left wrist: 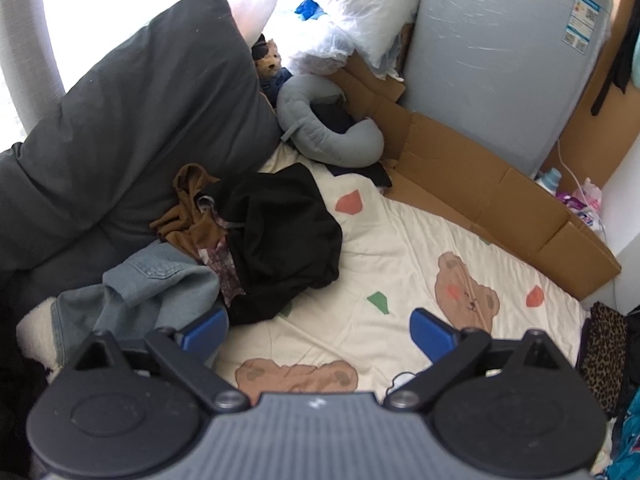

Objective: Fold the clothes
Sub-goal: 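Move the left tool toward the black garment on the clothes pile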

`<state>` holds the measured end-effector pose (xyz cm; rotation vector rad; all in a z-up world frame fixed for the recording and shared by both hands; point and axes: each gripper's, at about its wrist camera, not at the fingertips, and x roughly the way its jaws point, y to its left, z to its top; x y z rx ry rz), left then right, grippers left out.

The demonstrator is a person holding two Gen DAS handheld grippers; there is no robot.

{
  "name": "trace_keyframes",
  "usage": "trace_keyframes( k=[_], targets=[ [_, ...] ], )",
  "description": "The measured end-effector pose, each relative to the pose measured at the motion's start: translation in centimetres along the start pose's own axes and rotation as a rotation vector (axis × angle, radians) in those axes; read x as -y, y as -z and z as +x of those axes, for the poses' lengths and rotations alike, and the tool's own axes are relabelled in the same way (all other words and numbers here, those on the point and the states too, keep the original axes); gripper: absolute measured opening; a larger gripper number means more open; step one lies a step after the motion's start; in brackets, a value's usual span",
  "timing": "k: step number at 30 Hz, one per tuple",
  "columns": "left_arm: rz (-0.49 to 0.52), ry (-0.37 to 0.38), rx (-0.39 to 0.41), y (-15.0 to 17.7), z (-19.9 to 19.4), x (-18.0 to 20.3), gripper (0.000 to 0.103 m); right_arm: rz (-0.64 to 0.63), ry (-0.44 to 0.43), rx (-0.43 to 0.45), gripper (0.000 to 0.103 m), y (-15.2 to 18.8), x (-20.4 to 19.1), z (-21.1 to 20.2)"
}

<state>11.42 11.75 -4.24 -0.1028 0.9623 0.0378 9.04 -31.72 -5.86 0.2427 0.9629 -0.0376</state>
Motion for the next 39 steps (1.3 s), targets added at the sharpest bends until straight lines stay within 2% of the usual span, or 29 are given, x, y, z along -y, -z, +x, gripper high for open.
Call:
trace_keyframes(
  k=[19,34,39],
  targets=[
    [-0.016,-0.043,0.032,-1.8,4.9,-3.1,0.101,-0.078,-0.046,-0.002,0.100,-1.4,-1.2,3.4],
    [-0.051,-0.045,0.042,-0.9,9.6,-5.7,0.101,-0.166,-0.079,-0.021,0.100,-1.4,-3.2,6.5],
    [-0.075,-0.082,0.069,-0.5,10.8,-6.9,0.100,-0.206,-0.091,-0.019,0.100,-1.3,-4.1,7.5]
  ],
)
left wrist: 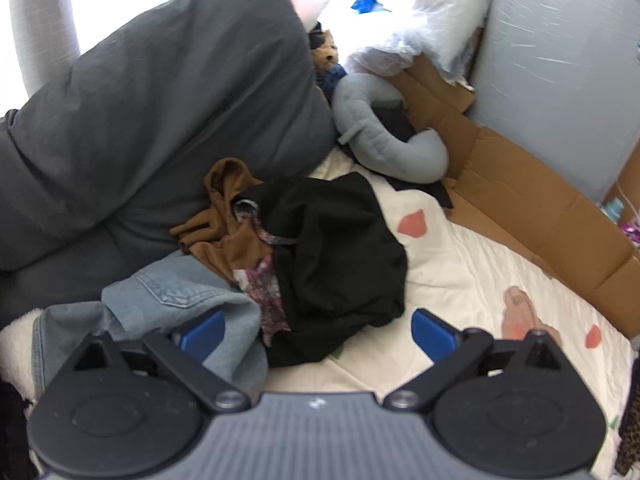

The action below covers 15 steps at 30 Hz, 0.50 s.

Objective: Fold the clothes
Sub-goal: 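Move the left tool toward the black garment on the clothes pile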

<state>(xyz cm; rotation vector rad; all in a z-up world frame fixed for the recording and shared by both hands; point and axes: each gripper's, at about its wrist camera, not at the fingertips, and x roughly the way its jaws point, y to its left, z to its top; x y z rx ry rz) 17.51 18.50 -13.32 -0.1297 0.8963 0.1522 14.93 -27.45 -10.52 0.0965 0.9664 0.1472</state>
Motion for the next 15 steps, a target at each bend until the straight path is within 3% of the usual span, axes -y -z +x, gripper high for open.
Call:
trace_keyframes(
  k=[8,15],
  targets=[
    [-0.066,-0.019,0.071,0.5,2.4,-2.1,0.094,-0.052,-0.042,-0.015,0.100,0.0,-1.5,1.7],
    [-0.078,-0.003,0.109,2.3,5.6,-3.2,0.076,-0.063,-0.039,-0.011,0.099,0.2,-1.8,3.1]
  ],
)
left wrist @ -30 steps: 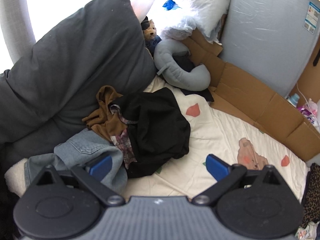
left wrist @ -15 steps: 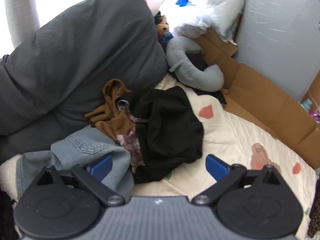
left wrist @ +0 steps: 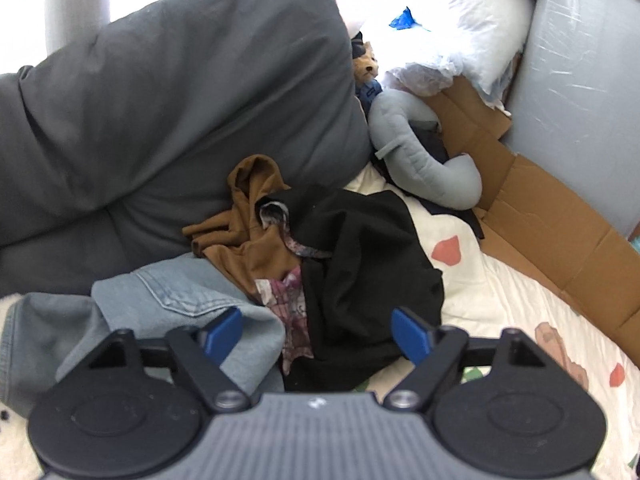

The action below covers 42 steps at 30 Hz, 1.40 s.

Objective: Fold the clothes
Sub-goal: 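Move the left tool toward the black garment on the clothes pile, then close the left gripper on the black garment's edge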

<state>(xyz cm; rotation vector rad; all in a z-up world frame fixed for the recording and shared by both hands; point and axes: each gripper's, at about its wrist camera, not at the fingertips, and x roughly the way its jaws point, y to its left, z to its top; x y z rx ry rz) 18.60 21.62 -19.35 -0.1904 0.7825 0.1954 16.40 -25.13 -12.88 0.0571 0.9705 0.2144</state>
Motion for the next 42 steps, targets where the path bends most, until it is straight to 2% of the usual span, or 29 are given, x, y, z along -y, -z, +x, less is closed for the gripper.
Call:
trace_keyframes(
  k=[3,8,12,17,25,27,29,34,37,38,39,42],
  targets=[
    [0.016,0.009,0.019,0.6,1.4,-0.3,0.073,-0.006,0.001,-0.011,0.099,0.2,-0.4,0.5],
    [0.086,-0.012,0.038,1.3,4.1,-0.6,0.072,-0.049,0.005,-0.014,0.099,0.7,-1.2,1.0],
    [0.092,0.010,0.062,1.1,5.7,-1.1,0.072,-0.056,0.032,-0.045,0.099,0.9,-1.3,1.7],
    [0.063,0.073,0.109,-0.6,7.3,-1.0,0.072,-0.039,0.029,-0.055,0.099,0.9,-1.2,2.2],
    [-0.033,0.137,0.145,-1.7,10.3,0.2,0.072,-0.095,0.054,-0.035,0.099,0.9,-2.2,2.6],
    [-0.036,0.142,0.136,-1.7,11.4,0.8,0.062,-0.089,0.045,-0.034,0.099,0.8,-2.3,2.8],
    [-0.043,0.153,0.125,-1.7,12.5,1.2,0.058,-0.090,0.046,-0.034,0.099,0.7,-2.3,3.0],
    [-0.081,0.137,0.091,-1.4,15.4,1.4,0.054,-0.060,0.030,-0.012,0.099,0.2,-2.1,3.6],
    [-0.094,0.126,0.076,-1.3,16.3,1.5,0.030,-0.038,0.018,0.000,0.099,0.0,-2.1,4.3],
    [-0.093,0.116,0.077,-1.2,16.4,1.5,0.015,-0.032,0.010,0.003,0.099,0.0,-2.2,4.5],
    [-0.093,0.107,0.077,-1.1,16.5,1.6,0.009,-0.027,0.002,0.007,0.099,0.0,-2.2,4.8],
    [-0.094,0.132,0.092,-0.9,16.0,1.8,0.004,-0.021,-0.009,0.015,0.099,0.0,-2.4,5.8]
  ],
)
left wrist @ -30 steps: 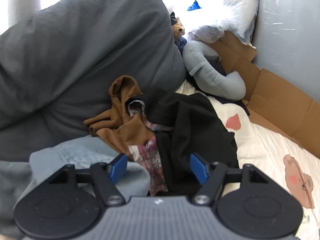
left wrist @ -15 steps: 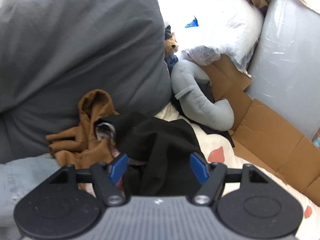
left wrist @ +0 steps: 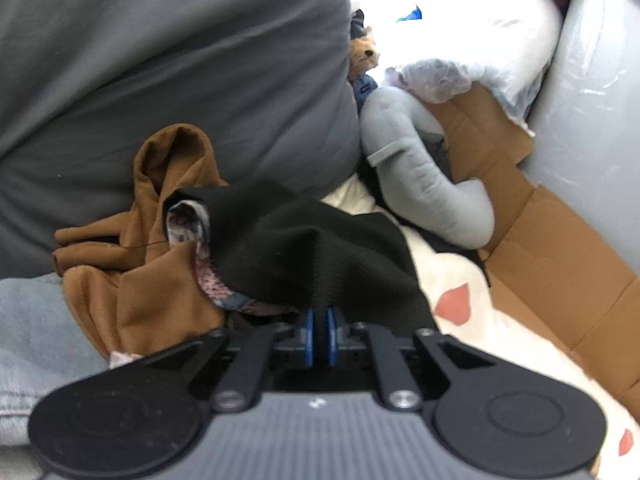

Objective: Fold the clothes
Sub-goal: 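Close the left gripper on the black garment's edge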

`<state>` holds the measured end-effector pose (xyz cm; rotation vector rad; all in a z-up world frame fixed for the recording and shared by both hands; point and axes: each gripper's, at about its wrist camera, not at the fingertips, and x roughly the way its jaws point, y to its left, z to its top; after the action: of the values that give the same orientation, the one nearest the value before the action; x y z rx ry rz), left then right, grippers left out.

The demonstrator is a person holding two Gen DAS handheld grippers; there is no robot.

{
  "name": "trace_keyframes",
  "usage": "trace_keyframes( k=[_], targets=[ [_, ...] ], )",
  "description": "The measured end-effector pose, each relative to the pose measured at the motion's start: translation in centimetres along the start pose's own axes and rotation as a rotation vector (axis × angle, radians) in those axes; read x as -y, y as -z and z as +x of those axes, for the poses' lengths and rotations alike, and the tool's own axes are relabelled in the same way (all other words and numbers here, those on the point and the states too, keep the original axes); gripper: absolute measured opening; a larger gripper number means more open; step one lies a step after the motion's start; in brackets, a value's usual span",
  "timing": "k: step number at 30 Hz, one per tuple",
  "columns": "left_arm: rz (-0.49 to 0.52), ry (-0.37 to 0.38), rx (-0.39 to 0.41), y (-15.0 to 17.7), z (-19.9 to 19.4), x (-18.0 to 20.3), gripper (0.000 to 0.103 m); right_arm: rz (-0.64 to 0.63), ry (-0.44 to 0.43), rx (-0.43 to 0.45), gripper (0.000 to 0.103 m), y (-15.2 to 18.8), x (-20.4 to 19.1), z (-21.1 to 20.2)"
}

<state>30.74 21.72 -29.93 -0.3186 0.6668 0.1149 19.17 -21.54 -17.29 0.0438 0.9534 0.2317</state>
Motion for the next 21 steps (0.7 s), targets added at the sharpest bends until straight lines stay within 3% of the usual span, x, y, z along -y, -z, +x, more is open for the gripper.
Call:
trace_keyframes(
  k=[7,17,21],
  targets=[
    [0.047,0.113,0.030,0.7,-2.2,2.2,0.003,0.031,-0.057,-0.016,0.098,-0.3,-0.4,2.5],
    [0.037,0.253,0.024,5.1,-5.8,6.0,0.002,0.005,-0.151,0.000,0.097,-1.5,-2.5,4.5],
    [0.037,0.317,-0.002,7.2,-7.2,7.5,0.002,0.001,-0.152,-0.008,0.083,-1.5,-2.8,5.3]
  ],
)
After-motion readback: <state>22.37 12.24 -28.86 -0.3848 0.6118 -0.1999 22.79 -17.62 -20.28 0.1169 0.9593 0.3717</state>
